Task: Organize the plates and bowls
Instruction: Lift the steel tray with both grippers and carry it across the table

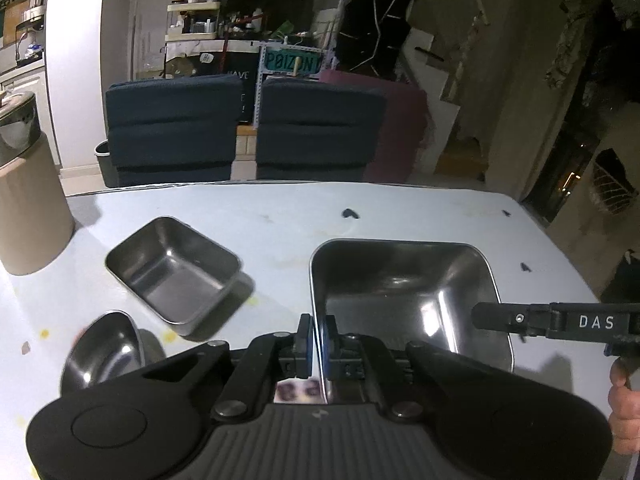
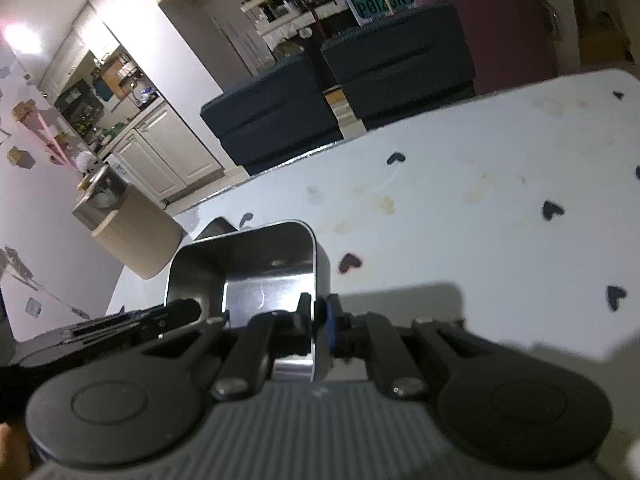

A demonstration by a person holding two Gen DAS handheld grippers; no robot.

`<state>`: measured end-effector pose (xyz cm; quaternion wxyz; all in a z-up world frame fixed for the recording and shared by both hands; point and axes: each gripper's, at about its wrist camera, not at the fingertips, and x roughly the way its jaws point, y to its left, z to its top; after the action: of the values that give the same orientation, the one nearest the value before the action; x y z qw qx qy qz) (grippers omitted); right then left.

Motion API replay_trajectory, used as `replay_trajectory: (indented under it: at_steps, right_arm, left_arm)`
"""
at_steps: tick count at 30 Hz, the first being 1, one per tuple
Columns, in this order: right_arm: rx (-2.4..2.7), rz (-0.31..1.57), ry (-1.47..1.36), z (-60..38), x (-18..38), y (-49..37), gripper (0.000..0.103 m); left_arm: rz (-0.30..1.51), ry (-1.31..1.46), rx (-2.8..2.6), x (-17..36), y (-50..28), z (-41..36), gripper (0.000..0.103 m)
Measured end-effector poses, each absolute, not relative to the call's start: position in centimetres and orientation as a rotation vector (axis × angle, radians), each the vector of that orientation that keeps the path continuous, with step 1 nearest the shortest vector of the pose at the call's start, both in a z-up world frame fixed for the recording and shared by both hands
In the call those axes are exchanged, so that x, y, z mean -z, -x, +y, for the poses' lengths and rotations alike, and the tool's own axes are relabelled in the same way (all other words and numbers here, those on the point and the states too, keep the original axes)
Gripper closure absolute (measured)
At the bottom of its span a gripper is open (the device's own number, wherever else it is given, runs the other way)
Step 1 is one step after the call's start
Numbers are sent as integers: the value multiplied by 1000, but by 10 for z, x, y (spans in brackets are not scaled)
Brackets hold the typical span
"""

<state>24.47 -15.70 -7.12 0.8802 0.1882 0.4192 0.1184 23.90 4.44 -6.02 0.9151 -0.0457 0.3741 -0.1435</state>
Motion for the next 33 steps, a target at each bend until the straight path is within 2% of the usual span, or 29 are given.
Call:
replay_trajectory:
  at_steps: [16,33]
  right_arm:
    - [-237,822,-385,-216,57,-204,94]
    - [-164,885,-333,-256,71,-172,94]
  left_arm:
    - [771,114,402,57,-205,-14,96]
    - [923,90,515,96,-197,-71,93]
